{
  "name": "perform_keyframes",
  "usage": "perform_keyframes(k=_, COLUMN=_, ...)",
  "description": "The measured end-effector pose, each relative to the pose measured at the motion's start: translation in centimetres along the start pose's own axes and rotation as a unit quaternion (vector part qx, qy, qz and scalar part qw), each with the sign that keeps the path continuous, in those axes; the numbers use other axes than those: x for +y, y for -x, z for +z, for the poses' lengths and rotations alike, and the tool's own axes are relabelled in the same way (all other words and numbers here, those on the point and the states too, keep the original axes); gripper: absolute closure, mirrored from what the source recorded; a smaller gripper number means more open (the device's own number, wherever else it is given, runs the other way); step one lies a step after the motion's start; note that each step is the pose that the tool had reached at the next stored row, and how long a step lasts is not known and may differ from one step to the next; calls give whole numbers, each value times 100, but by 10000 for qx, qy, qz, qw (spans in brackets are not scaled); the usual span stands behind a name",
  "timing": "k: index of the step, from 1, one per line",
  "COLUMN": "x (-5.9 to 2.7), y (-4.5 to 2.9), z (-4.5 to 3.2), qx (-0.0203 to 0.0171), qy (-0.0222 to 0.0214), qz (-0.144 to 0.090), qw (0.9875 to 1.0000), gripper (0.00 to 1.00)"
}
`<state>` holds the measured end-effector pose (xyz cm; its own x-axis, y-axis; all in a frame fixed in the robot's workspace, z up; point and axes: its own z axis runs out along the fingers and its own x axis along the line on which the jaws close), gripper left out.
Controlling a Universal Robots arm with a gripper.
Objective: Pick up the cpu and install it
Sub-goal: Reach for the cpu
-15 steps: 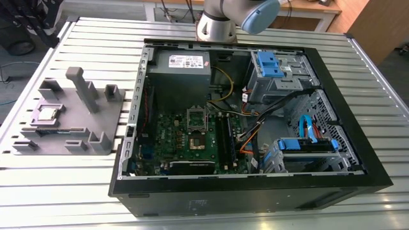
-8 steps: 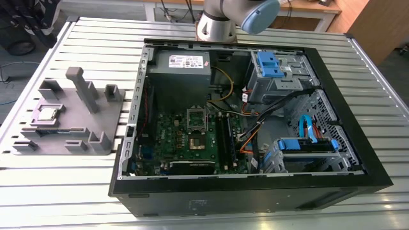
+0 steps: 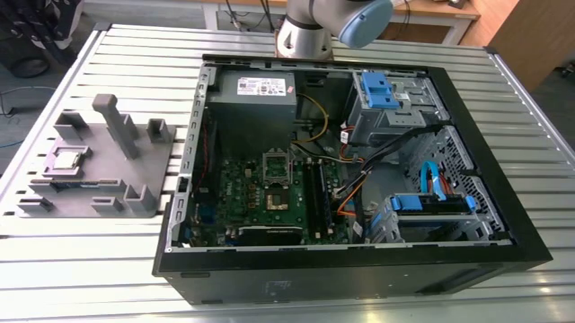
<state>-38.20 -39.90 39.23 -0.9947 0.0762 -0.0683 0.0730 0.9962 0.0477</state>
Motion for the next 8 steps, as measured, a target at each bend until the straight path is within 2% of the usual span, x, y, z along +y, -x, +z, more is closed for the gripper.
perform_keyframes(k=8, x=-3, y=-38, z=-2, qx=-4, qy=0, qz=0, qw=10000, gripper=89)
